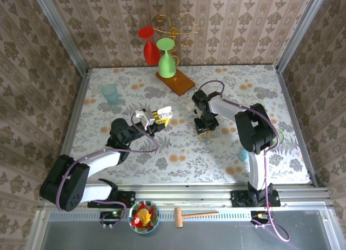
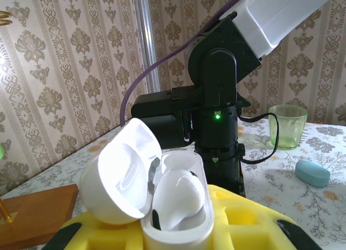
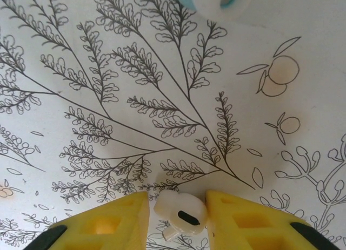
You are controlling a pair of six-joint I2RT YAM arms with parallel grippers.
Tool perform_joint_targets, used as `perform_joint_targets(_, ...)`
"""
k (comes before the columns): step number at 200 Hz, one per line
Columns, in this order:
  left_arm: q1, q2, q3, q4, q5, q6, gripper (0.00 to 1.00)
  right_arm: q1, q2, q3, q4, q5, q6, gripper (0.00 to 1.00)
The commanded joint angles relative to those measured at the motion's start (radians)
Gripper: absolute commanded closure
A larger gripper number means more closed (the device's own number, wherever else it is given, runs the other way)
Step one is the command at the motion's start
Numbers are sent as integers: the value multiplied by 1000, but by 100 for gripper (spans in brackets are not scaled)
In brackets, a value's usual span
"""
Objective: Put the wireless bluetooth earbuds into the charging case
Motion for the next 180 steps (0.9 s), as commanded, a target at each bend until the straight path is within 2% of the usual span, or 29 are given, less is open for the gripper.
perform_joint_targets(1,-2,-5,34,-7,2,22,99,-5,28,20,-40,-6,-15,71)
perform_joint_targets(41,-1,-6,32,-6,2,23,99,-3,15,9,-18,19,-17,77)
perform_joint_targets(81,-1,-3,27,-7,-5,22,99,11,-86,-41,26,76,-25,79)
perform_joint_targets(133,-1,-3,44,-72,-15,32,99,55,-356,-186,167,197,-42,79)
perform_joint_targets(180,-4,16,53,-75,-7,27,99,147,-609,-314,402,305,-142,81)
